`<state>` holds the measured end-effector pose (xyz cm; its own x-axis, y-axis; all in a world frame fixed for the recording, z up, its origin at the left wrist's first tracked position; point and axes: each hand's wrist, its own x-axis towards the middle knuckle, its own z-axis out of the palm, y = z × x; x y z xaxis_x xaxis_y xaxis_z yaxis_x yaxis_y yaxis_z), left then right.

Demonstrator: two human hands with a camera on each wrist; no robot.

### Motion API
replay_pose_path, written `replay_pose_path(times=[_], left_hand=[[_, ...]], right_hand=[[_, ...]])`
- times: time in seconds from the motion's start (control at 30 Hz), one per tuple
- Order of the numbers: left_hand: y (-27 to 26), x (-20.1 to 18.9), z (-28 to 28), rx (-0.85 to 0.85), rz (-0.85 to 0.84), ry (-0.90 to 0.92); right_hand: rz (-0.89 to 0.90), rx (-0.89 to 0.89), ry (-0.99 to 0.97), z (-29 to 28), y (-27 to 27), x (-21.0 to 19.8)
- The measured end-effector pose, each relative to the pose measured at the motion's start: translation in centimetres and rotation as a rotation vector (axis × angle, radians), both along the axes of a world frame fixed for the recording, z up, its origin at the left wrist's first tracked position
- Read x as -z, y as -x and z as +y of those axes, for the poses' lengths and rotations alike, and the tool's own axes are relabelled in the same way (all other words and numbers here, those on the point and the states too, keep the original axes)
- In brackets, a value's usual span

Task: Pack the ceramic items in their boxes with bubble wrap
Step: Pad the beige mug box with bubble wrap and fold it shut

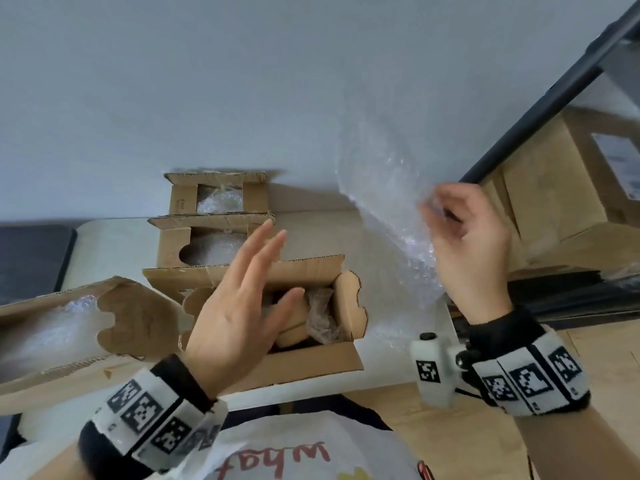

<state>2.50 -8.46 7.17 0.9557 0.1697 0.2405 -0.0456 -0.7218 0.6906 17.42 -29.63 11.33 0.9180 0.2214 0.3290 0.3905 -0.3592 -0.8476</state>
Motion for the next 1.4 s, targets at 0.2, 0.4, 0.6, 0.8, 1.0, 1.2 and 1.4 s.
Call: replay_pose_path(times=[0.2,0.4,0.6,0.8,1.0,1.2,1.4], left_hand=[[-4.1,-3.7,3.7,-0.124,0.207,0.639],[-5.1,-3.7,5.8,-0.017,0.298,0.985],[-4.4,-2.7,6.9,-0.142,0.202,0.988],[-3.8,-3.0,7.9,-0.157,0.194,1.208],[-2.5,-4.0,8.2,-0.085,0.172,0.966],[-2.8,-4.3,6.2,-0.024,0.243,0.445],[-2.6,-4.4,1.6,0.186,0.224,0.654]], right_hand=[[0.784,-0.413,-0.405,3.4,-0.2,-1.6],[0.906,-0.548,-0.388,4.5,-0.2,-0.3],[0.83,-0.576,-0.227,3.2,-0.2,1.0],[0.642,-0.502,-0.339,3.1,0.4,1.6],[0.832,-0.591,-0.394,2.5,-0.3,1.6],[0.562,-0.449,0.214,3.7,-0.3,1.6],[0.472,-0.396,0.213,5.8,1.6,1.1]])
